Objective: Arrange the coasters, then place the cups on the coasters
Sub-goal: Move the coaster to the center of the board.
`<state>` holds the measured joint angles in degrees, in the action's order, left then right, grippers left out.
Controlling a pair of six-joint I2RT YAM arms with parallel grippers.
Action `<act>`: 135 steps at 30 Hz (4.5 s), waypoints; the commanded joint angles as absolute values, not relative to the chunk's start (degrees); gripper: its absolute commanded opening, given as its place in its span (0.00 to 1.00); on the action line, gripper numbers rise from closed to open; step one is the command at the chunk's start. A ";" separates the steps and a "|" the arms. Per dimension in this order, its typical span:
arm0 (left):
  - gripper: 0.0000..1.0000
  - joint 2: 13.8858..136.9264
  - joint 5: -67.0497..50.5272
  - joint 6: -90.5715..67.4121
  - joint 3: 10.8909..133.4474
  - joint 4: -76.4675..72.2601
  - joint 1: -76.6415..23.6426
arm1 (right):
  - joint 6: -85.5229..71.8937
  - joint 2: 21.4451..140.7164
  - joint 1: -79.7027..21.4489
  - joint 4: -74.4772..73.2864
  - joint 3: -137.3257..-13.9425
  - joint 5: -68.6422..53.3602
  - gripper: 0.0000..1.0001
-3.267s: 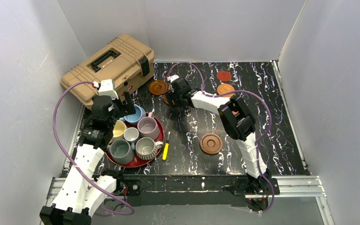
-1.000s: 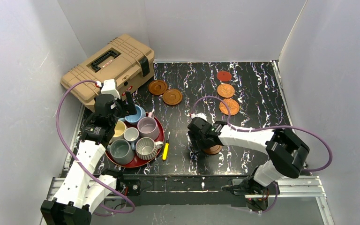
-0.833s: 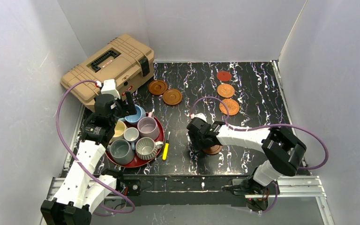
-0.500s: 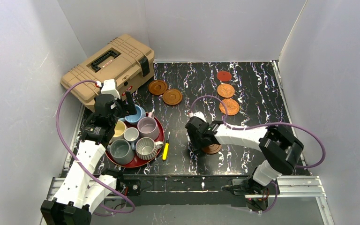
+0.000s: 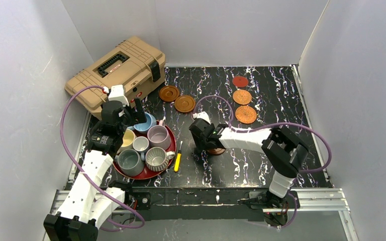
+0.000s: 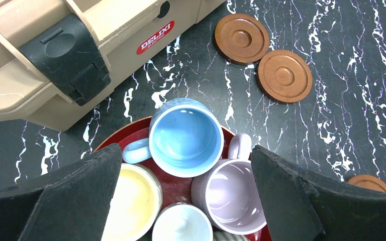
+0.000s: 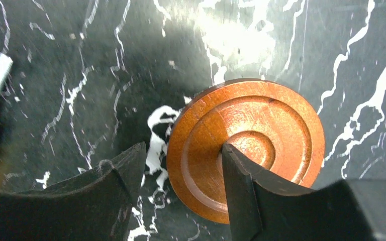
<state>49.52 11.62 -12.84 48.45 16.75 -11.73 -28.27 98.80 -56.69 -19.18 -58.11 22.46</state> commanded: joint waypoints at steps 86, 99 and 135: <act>0.99 50.84 11.95 -12.39 50.05 17.31 -11.43 | -16.95 110.67 -42.55 -0.77 -60.76 16.84 0.78; 0.99 50.67 12.22 -12.31 50.19 17.40 -11.43 | -18.81 111.56 -41.78 0.09 -61.09 17.41 0.78; 0.99 50.70 11.87 -12.37 50.23 17.19 -11.43 | -18.73 107.10 -41.35 -4.42 -60.93 14.33 0.91</act>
